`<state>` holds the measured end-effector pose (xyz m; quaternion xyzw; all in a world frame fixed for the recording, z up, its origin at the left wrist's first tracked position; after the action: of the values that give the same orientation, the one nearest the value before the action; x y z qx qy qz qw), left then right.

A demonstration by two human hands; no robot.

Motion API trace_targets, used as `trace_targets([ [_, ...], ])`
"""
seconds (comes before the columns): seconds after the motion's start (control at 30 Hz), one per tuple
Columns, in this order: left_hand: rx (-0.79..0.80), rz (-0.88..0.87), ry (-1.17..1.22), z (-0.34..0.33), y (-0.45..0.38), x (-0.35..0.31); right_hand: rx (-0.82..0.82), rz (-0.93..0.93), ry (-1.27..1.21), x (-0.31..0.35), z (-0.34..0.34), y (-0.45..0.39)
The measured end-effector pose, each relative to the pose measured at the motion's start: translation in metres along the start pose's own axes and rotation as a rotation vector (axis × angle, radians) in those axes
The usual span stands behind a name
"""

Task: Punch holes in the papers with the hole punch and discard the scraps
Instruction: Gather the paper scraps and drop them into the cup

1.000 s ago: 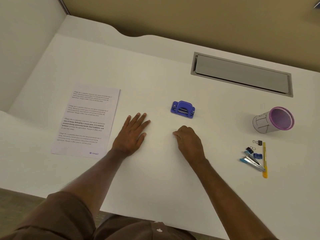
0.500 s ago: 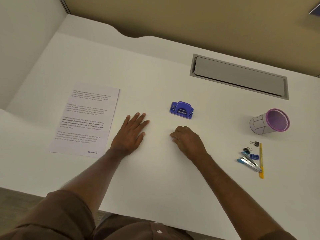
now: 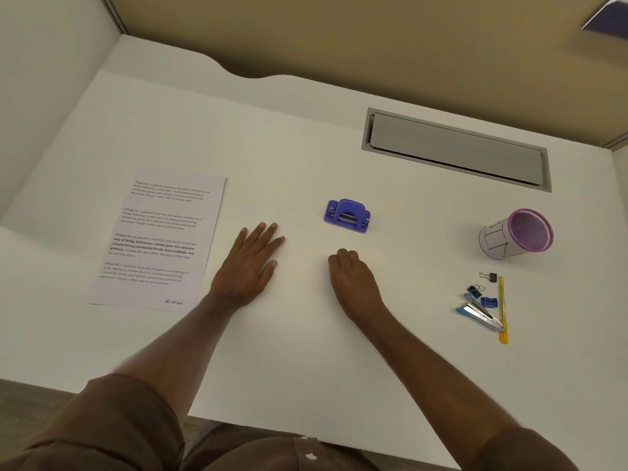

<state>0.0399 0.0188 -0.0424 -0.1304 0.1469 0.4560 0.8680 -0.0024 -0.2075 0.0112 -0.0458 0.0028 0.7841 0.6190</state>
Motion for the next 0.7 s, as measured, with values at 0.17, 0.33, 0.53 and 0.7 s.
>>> trace_targets([
  [0.17, 0.014, 0.0, 0.004, 0.0, 0.0, 0.0, 0.07, -0.265, -0.183, -0.001, -0.012, 0.003],
  [0.33, 0.021, -0.005, 0.008, 0.001, 0.001, -0.001, 0.163, -0.946, -1.178, -0.031, -0.012, -0.002],
  [0.53, 0.022, -0.011, 0.015, 0.004, -0.001, -0.003, -0.053, -1.291, -1.936, -0.09, 0.018, -0.002],
  [0.7, 0.019, -0.011, 0.014, 0.001, 0.0, -0.002, -0.487, -1.329, -1.574, -0.185, 0.049, 0.015],
])
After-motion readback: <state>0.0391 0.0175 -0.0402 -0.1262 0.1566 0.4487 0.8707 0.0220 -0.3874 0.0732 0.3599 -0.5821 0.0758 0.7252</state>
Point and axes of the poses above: each hand's wrist, its own y-axis away from the middle knuckle, its own z-axis out of the back of the hand, x = y × z, the point moved 3 cm from there along -y, towards the middle knuckle, and after that the axes turned 3 degrees about -z, right-handed, at the moved point
